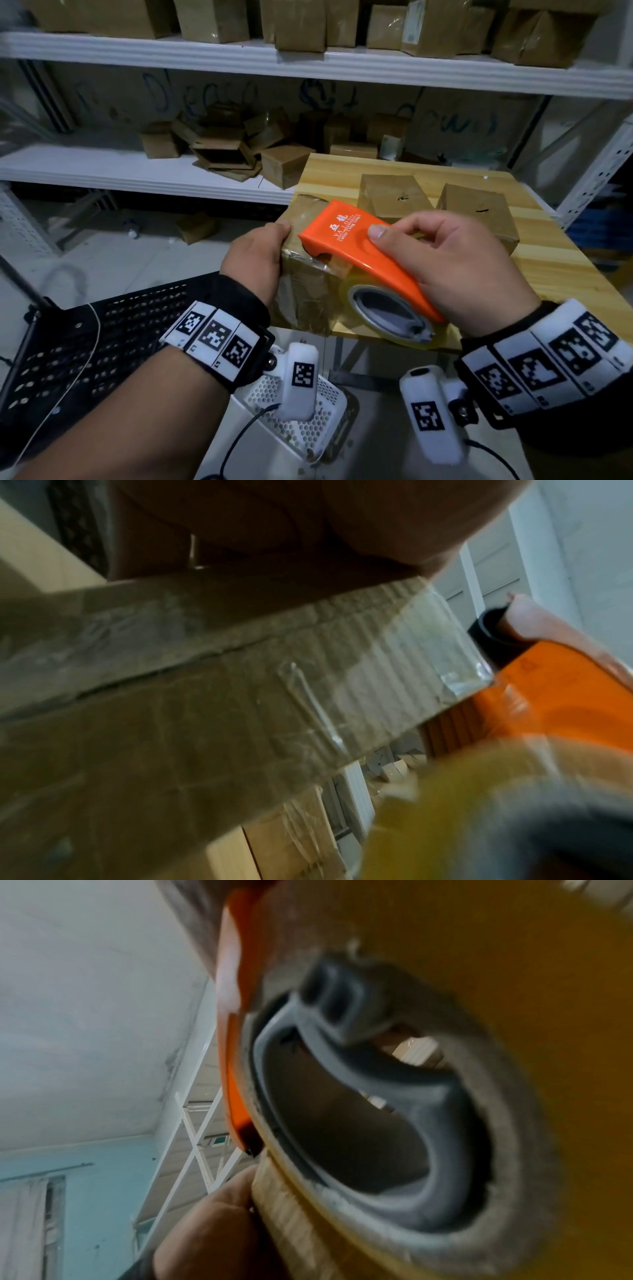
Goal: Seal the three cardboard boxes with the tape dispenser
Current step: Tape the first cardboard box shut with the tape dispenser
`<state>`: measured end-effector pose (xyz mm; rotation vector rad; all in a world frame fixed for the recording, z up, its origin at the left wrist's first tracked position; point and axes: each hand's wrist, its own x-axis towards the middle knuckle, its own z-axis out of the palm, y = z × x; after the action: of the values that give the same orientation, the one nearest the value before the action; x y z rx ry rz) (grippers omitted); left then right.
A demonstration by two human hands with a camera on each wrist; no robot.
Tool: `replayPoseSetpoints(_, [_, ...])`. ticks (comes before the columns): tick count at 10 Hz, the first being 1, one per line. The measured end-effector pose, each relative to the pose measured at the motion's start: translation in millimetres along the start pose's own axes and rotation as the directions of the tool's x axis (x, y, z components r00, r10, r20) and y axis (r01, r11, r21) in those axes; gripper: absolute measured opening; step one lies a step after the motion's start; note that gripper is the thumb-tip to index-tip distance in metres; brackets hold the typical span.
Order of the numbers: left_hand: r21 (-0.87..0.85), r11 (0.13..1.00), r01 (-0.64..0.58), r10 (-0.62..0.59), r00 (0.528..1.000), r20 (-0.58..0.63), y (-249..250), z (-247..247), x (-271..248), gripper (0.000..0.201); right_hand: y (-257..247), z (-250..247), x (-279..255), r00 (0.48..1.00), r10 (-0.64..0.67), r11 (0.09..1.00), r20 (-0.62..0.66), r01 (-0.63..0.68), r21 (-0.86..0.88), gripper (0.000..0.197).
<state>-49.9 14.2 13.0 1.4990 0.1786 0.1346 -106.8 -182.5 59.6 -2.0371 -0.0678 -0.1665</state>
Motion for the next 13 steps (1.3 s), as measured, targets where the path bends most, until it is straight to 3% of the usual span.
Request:
replayPoseSetpoints(1, [0.173,0.985,0.003,-0.004,1.0,0.003,-3.1,-7.2,7.0,0.042,4.0,-8.2,-3.7,1.0,0.024,0.999,0.013,-0.023,-0.033,0.03])
replayPoseSetpoints(2, [0.172,0.984,-0.034,0.041,0.998,-0.038,-4.6,-7.9,5.6,0.039,8.8,-14.6,-8.3,0.998,0.044,0.999,0.037,-0.043,-0.018,0.036])
replayPoseSetpoints(4, [0.2,0.979,-0.024,0.018,0.999,0.031,-2.7,-5.3,4.9,0.035,20.6,-22.5,-12.5,0.998,0.055,0.997,0.019,-0.056,0.048,0.036])
replayPoseSetpoints(7, [0.163,0.986,0.019,-0.02,1.0,0.002,-4.9,-6.3,5.3,0.045,35.8,-3.2,-10.6,0.993,0.119,0.976,-0.017,-0.114,0.186,0.03])
replayPoseSetpoints(8, [0.095,0.996,0.001,-0.003,1.0,0.021,-2.2,-5.8,4.8,0.031,38.3,12.9,-6.7,0.99,0.14,0.965,-0.024,-0.131,0.228,0.025])
replayPoseSetpoints(9, [0.128,0.982,-0.135,0.134,0.991,0.021,-4.9,-10.1,6.1,0.033,37.5,18.4,-2.6,0.99,0.133,0.967,-0.05,-0.119,0.226,0.021])
replayPoseSetpoints(10, [0.221,0.935,-0.277,0.277,0.96,0.032,-4.7,-13.6,4.1,0.037,38.1,18.4,-0.8,0.99,0.126,0.972,-0.062,-0.111,0.209,0.022])
replayPoseSetpoints(13, [0.147,0.97,-0.192,0.171,0.975,0.145,8.9,-14.0,2.9,0.072,38.9,27.4,-1.0,0.993,0.097,0.968,-0.064,-0.079,0.239,0.021])
